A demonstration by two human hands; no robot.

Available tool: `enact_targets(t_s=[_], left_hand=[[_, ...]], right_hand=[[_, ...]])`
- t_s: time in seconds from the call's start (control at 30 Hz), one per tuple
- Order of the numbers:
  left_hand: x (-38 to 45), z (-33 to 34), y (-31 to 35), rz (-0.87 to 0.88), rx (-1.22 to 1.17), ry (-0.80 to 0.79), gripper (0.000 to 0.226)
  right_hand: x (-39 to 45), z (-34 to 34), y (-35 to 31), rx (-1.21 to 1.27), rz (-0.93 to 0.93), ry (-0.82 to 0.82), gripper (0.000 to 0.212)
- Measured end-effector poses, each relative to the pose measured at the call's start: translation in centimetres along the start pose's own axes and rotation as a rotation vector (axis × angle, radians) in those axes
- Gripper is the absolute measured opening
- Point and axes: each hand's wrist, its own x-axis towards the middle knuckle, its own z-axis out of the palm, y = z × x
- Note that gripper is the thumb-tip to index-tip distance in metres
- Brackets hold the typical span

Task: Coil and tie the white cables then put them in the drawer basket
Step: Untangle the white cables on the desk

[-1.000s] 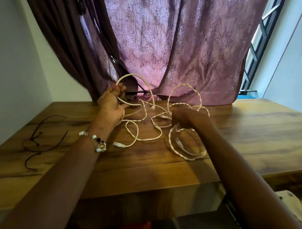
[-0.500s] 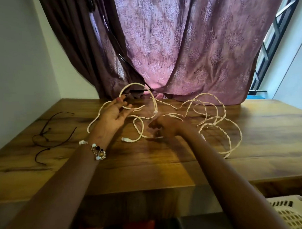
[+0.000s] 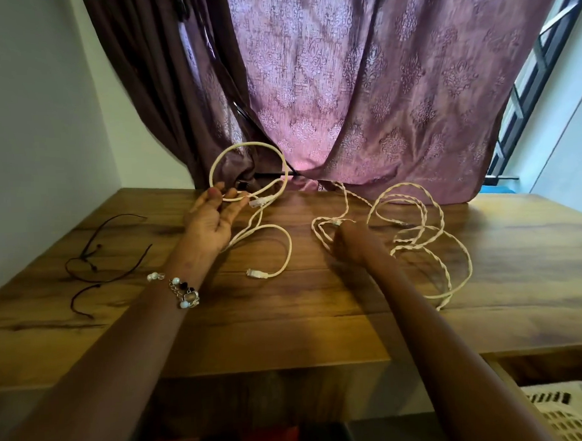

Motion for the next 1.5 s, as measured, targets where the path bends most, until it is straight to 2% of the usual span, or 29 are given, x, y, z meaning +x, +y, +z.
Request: enact_targets(t_s=[0.03,0.1,0.2,0.3,0.37,0.47,0.57,0.67,0.73,0.8,0.83,0.9,0.97,1.1,1.17,1.23,1.33,1.4,1.47,1.5], left_hand=[[0.0,0.0,-0.3,-0.014,-0.008,-0.002,0.015],[-0.1,0.0,-0.9,-0.05,-0.023,-0.014,0.015],[-0.3,0.0,-1.5,-0.085,0.013,-0.028,0.016],[-0.2,0.1,-1.4,-0.08,0.053,-0.034,0.014],[0.7,-0.1,-1.2,-0.052,0.154,-0.01,0.013],[0.7,0.1,-1.3,0.115,0.605,-0.038,0.026],[-1.6,1.5,-1.4,0.365,1.102,-0.211,0.031],[-3.8,3.3,-1.0,0.622,1.612,-0.406,0.036],[-4.6,3.8,-1.2,0.668,1.712,-0.509,0.031],[-4.8,3.7,-1.5,0.623,1.589,-0.561,0.012],[-4.6,3.7,-1.7,0.563,1.458,-0.586,0.011],[-3.9,3.7,-1.7,0.397,1.094,-0.626,0.023],[-2.7,3.7,-1.5,0.268,0.781,-0.598,0.033],[-1.3,3.6,-0.6,0.019,0.262,-0.624,0.043],[-0.5,3.4,0.0,-0.041,0.066,-0.662,0.044],[0.5,3.1,0.3,-0.041,-0.085,-0.663,0.048],[2.2,2.1,0.8,0.011,-0.225,-0.639,0.05],[3.4,1.1,0.8,0.018,-0.28,-0.591,0.054],[4.2,0.0,0.3,0.015,-0.305,-0.567,0.046],[4.5,-0.4,0.1,0.014,-0.323,-0.563,0.043]], right_hand=[[0.1,0.0,-0.6,0.115,-0.051,0.034,0.015],[-0.6,-0.2,-2.9,0.362,-0.132,0.062,0.025],[-1.5,0.9,-6.4,0.603,-0.169,-0.044,0.026],[-0.7,2.7,-7.5,0.871,-0.057,-0.067,0.008],[-0.6,2.2,-7.5,1.177,0.066,-0.088,0.017],[-0.2,0.4,-6.7,1.358,0.03,-0.003,0.024],[0.5,-1.3,-6.3,1.461,-0.015,0.091,0.014],[0.9,-3.2,-6.8,1.553,-0.072,0.095,0.005],[1.3,-4.1,-7.1,1.608,-0.111,0.071,0.007],[1.8,-4.7,-7.3,1.611,-0.151,0.055,0.011],[2.2,-4.6,-7.2,1.575,-0.174,0.063,0.014],[2.8,-4.2,-7.0,1.486,-0.228,0.086,0.02],[3.1,-3.2,-7.4,1.428,-0.268,0.083,0.026],[4.0,-0.2,-9.2,1.445,-0.311,-0.015,0.022],[4.5,0.8,-10.1,1.404,-0.289,-0.011,0.023],[5.0,1.7,-10.5,1.185,-0.341,0.134,0.022],[5.1,3.0,-10.6,0.672,-0.43,0.397,0.018],[4.6,3.8,-10.4,0.371,-0.406,0.394,0.033],[4.5,4.4,-10.3,0.135,-0.448,0.35,0.056],[4.3,4.4,-10.3,0.054,-0.483,0.364,0.06]])
